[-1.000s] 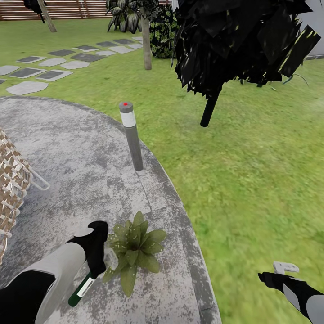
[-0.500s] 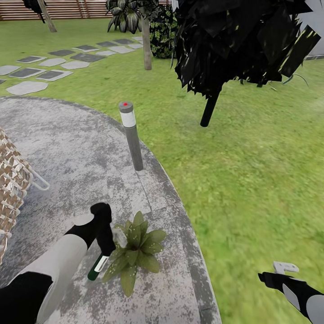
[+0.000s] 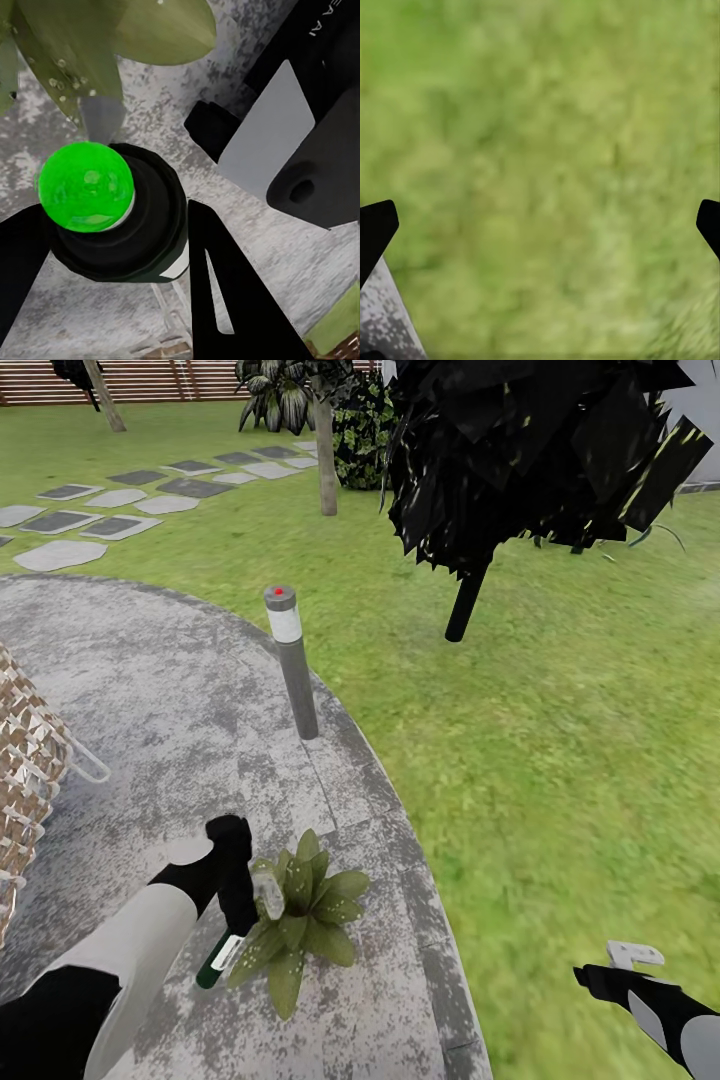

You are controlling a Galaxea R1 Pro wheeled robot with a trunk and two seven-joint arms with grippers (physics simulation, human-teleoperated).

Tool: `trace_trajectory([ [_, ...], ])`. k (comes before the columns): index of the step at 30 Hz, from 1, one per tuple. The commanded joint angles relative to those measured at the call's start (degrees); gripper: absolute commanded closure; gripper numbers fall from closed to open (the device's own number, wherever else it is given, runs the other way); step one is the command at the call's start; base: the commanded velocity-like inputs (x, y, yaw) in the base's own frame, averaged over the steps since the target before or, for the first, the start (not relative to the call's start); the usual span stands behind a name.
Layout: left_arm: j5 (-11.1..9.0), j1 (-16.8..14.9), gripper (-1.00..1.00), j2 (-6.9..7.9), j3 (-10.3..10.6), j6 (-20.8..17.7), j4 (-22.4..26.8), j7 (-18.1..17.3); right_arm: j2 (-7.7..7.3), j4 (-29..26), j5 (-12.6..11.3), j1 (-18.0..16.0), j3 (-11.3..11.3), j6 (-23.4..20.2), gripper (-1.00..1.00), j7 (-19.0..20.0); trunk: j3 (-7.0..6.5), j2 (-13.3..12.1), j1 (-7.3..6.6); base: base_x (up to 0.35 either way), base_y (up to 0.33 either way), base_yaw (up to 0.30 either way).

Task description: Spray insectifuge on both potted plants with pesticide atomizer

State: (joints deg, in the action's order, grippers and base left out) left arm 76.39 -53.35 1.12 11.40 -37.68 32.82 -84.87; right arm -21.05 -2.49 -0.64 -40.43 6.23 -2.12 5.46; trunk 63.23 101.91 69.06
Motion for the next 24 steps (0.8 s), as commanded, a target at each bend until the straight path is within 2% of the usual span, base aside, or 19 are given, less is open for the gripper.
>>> trace_trajectory([
  [1, 0.2, 0.0, 1.0, 0.1, 0.3, 0.1, -0.8, -0.4, -0.02, -0.1, -0.1, 0.0, 0.4, -0.2, -1.0, 0.3, 0.03, 0.0, -0.01, 0.0, 0.0, 0.0],
  [5, 0.2, 0.0, 1.0, 0.34, 0.3, 3.7, -5.2, -0.2, -0.02, -0.1, -0.1, 0.0, 0.4, -0.2, -1.0, 0.3, 0.03, 0.0, -0.01, 0.0, 0.0, 0.0],
  [15, 0.3, 0.0, 1.0, 2.03, 0.3, 4.4, -10.4, 0.3, -0.01, -0.1, -0.1, 0.0, 0.4, -0.2, -1.0, 0.3, 0.03, 0.0, -0.01, 0.0, 0.0, 0.0],
  [21, 0.0, 0.0, 1.0, 2.13, 0.0, 4.3, -9.9, 0.2, 0.03, -0.1, -0.1, 0.0, 0.4, -0.2, -1.0, 0.3, 0.03, 0.0, -0.01, 0.0, 0.0, 0.0],
  [24, 0.0, 0.0, 1.0, 1.99, 0.0, 4.2, -5.7, 0.0, 0.03, -0.1, -0.1, 0.0, 0.4, -0.2, -1.0, 0.3, 0.03, 0.0, -0.01, 0.0, 0.0, 0.0],
])
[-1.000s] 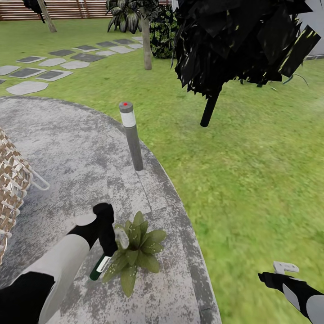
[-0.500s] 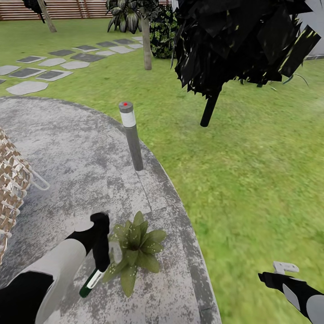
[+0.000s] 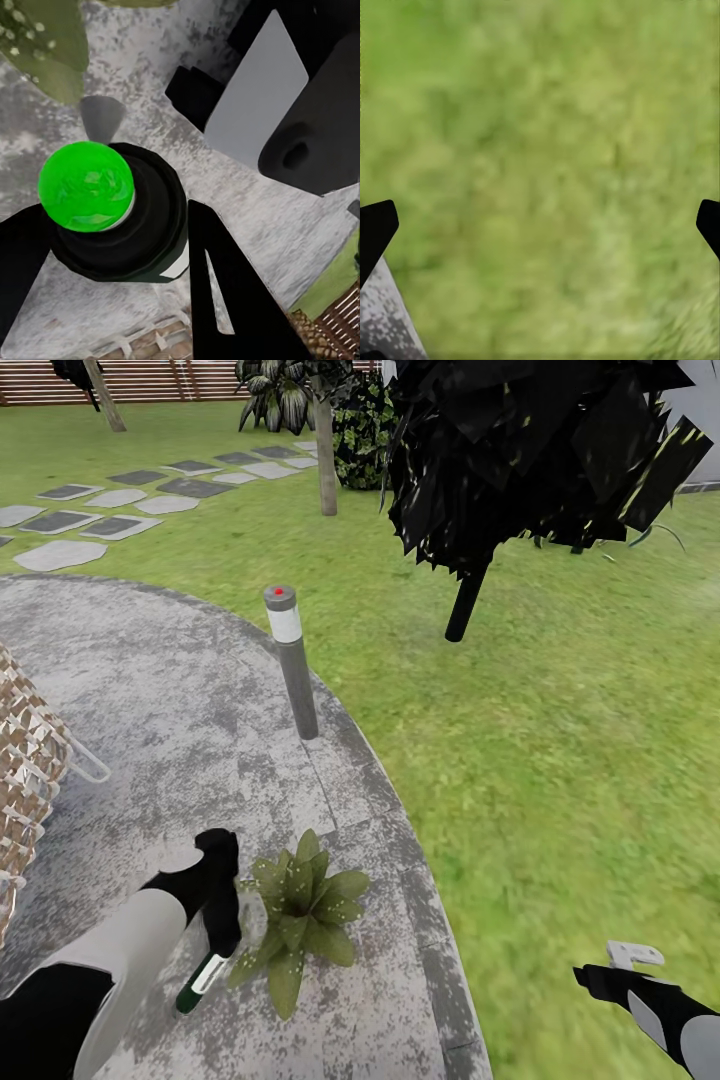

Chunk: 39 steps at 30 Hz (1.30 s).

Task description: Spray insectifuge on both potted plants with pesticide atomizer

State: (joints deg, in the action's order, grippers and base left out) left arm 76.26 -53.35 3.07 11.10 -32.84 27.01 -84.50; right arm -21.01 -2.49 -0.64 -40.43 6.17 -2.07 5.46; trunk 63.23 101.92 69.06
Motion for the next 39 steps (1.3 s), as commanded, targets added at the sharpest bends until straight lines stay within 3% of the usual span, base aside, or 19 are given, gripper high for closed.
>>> trace_trajectory([
  [1, 0.1, 0.0, 1.0, 0.03, 0.2, -0.6, 1.8, -0.4, -0.02, -0.1, -0.1, 0.0, 0.4, -0.2, -1.0, 0.3, 0.04, 0.0, 0.0, 0.0, 0.0, 0.0],
  [3, 0.0, -0.1, 1.0, 0.01, 0.1, -0.9, 4.8, -0.6, 0.0, -0.1, -0.1, 0.0, 0.4, -0.2, -1.0, 0.3, 0.04, 0.0, 0.0, 0.0, 0.0, 0.0],
  [7, 0.2, -0.2, 1.0, 0.2, 0.1, -1.1, 6.2, -0.4, -0.02, -0.1, -0.1, 0.0, 0.5, -0.2, -1.0, 0.3, 0.04, 0.0, 0.0, 0.0, 0.0, 0.0],
  [9, 0.2, -0.1, 1.0, 0.99, 0.1, -1.1, 6.2, -0.2, 0.0, -0.1, -0.1, 0.0, 0.4, -0.2, -1.0, 0.3, 0.04, 0.0, 0.0, 0.0, 0.0, 0.0],
  [10, 0.2, -0.1, 1.0, 2.06, 0.1, -1.2, 6.2, -0.1, 0.0, -0.1, -0.1, 0.0, 0.4, -0.2, -1.0, 0.3, 0.05, 0.0, 0.0, 0.0, 0.0, 0.024],
  [13, 0.1, 0.2, 1.0, 2.73, 0.1, -2.2, 4.6, -0.1, 0.0, -0.1, -0.1, 0.0, 0.4, -0.2, -1.0, 0.3, 0.1, 0.0, 0.0, 0.0, 0.0, 0.086],
  [18, -0.1, 1.3, 1.0, 2.2, 0.1, -2.6, -0.4, 0.3, 0.0, -0.1, -0.1, 0.0, 0.4, -0.2, -1.0, 0.3, 0.25, 0.0, 0.0, 0.0, 0.0, 0.2],
  [21, -0.3, 1.3, 1.0, 1.39, 0.1, -2.6, -0.8, 3.9, 0.0, -0.1, -0.1, 0.0, 0.4, -0.2, -1.0, 0.3, 0.34, 0.0, 0.0, 0.0, 0.0, 0.226],
  [23, -1.2, 1.3, 1.0, 1.19, 0.1, -2.6, -1.1, 5.7, 0.0, -0.1, -0.1, 0.0, 0.4, -0.2, -1.0, 0.3, 0.41, 0.0, 0.0, 0.0, 0.0, 0.227],
  [26, -6.0, 1.4, 1.0, 1.06, 0.1, -2.6, -2.0, 6.9, 0.0, -0.1, -0.1, 0.0, 0.4, -0.2, -1.0, 0.3, 0.5, 0.0, 0.0, 0.0, 0.0, 0.227],
  [27, -6.6, 1.4, 1.0, 0.93, 0.1, -2.6, -2.1, 7.0, 0.0, -0.1, -0.1, 0.0, 0.4, -0.2, -1.0, 0.3, 0.54, 0.0, 0.0, 0.0, 0.0, 0.227],
  [32, -8.3, 1.3, 1.0, -0.51, 0.1, -2.9, -2.3, 11.0, 0.0, -0.1, -0.1, 0.0, 0.4, -0.3, -1.0, 0.3, 0.68, 0.0, 0.0, 0.0, 0.0, 0.199],
  [39, -9.6, 1.3, 1.0, -1.41, 0.1, -3.4, -2.4, 12.2, 0.0, -0.1, -0.1, 0.0, 0.5, -0.2, -1.0, 0.4, 0.7, 0.0, 0.0, 0.0, -0.01, 0.023],
])
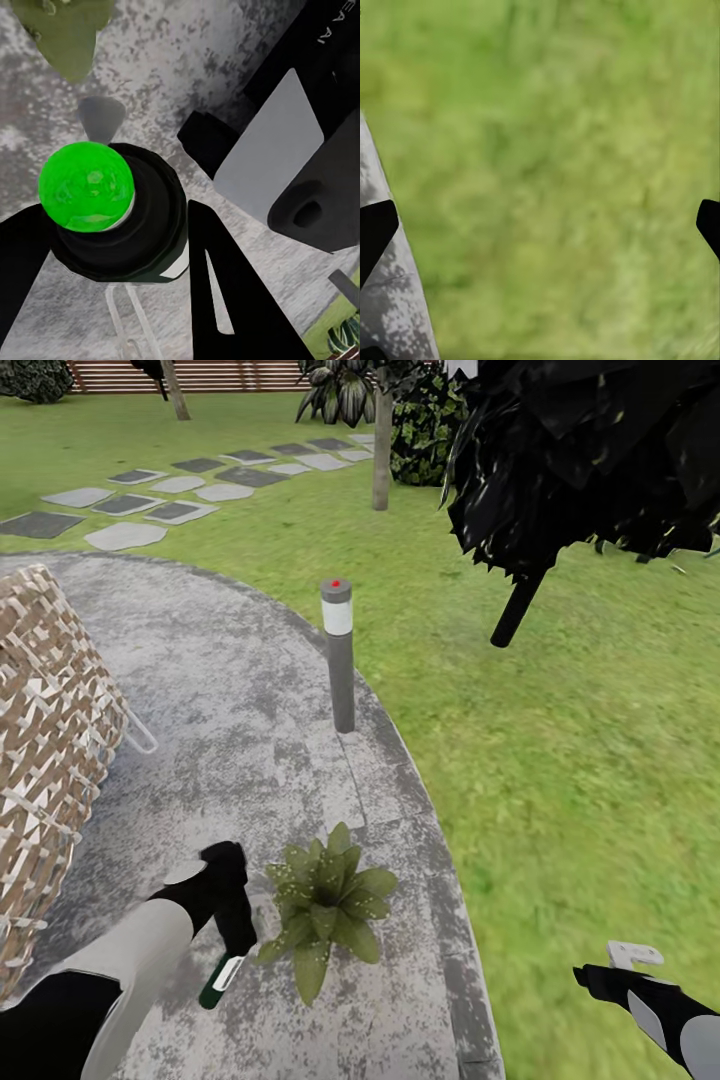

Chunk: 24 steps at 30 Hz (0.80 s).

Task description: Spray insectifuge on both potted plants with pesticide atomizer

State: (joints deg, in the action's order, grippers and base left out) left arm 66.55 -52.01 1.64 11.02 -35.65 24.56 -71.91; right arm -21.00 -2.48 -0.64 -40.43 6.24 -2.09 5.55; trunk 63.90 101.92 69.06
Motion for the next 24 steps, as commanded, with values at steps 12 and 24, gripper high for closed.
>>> trace_trajectory([
  [12, 0.1, 0.0, 1.0, -0.24, 0.0, -0.7, 0.2, -0.2, -0.01, -0.1, -0.1, 0.0, 0.4, -0.2, -1.0, 0.3, 0.03, 0.0, 0.0, -0.157, -0.252, 0.215],
  [24, 0.2, 0.0, 1.0, -0.69, -0.2, -1.7, 0.5, 5.8, -0.01, -0.1, -0.1, 0.0, 0.4, -0.2, -1.0, 0.3, 0.04, 0.0, 0.0, -0.159, -0.261, 0.11],
])
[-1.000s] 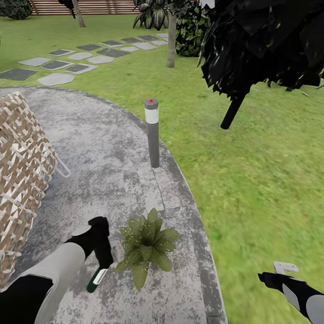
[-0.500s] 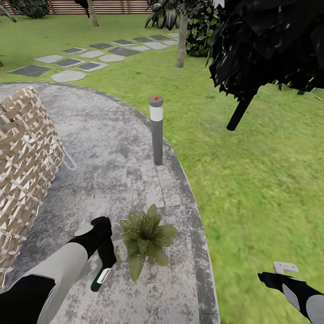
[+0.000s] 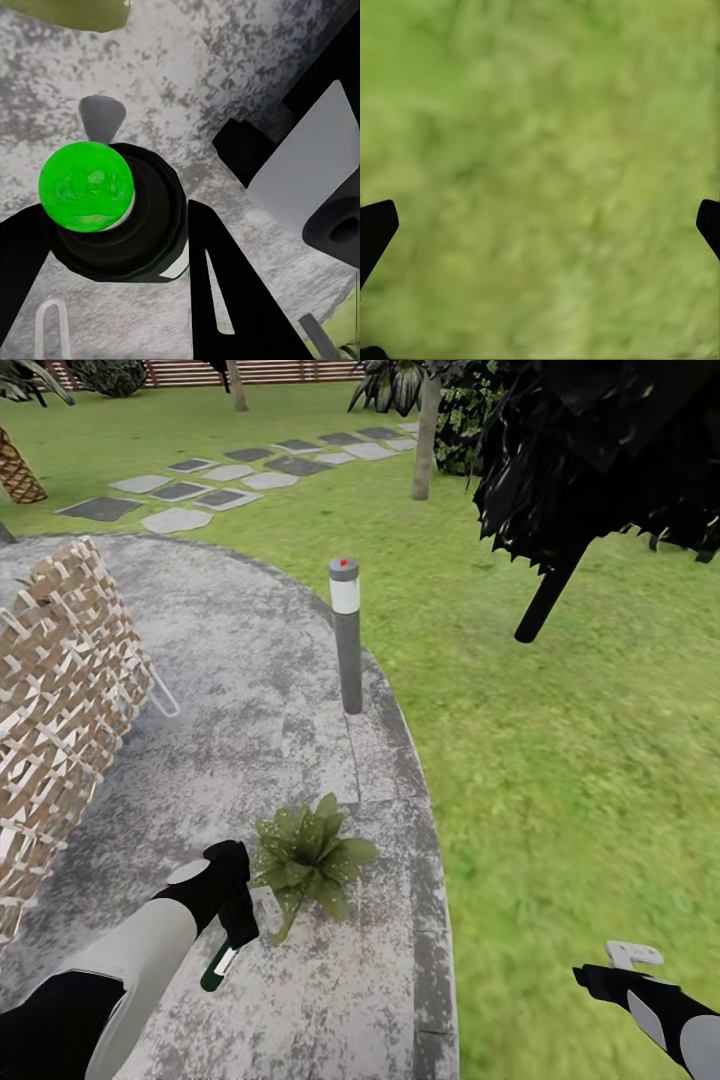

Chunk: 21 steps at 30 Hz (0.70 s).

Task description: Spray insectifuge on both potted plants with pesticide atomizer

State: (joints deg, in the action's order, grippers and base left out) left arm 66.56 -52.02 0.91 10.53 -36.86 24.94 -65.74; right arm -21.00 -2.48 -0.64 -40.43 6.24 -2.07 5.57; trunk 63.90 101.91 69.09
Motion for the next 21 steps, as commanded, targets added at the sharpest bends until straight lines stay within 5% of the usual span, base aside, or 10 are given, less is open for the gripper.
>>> trace_trajectory([
  [1, 0.1, 0.0, 1.0, 0.03, 0.2, -0.7, 0.1, -0.3, 0.03, -0.1, -0.1, 0.0, 0.4, -0.2, -1.0, 0.2, 0.06, 0.0, -0.04, -0.005, -0.062, 0.082],
  [17, 0.2, 0.0, 1.0, 2.23, -0.5, -0.9, 3.0, 0.1, 0.06, -0.1, -0.1, 0.0, 0.4, -0.3, -1.0, 0.2, 0.3, 0.0, -0.04, 0.0, -0.006, 0.061],
  [21, 0.2, 0.0, 1.0, 2.25, -3.2, -0.9, 4.2, 0.1, 0.08, -0.1, -0.1, 0.0, 0.4, -0.3, -1.0, 0.2, 0.3, 0.0, -0.04, 0.0, 0.0, 0.0],
])
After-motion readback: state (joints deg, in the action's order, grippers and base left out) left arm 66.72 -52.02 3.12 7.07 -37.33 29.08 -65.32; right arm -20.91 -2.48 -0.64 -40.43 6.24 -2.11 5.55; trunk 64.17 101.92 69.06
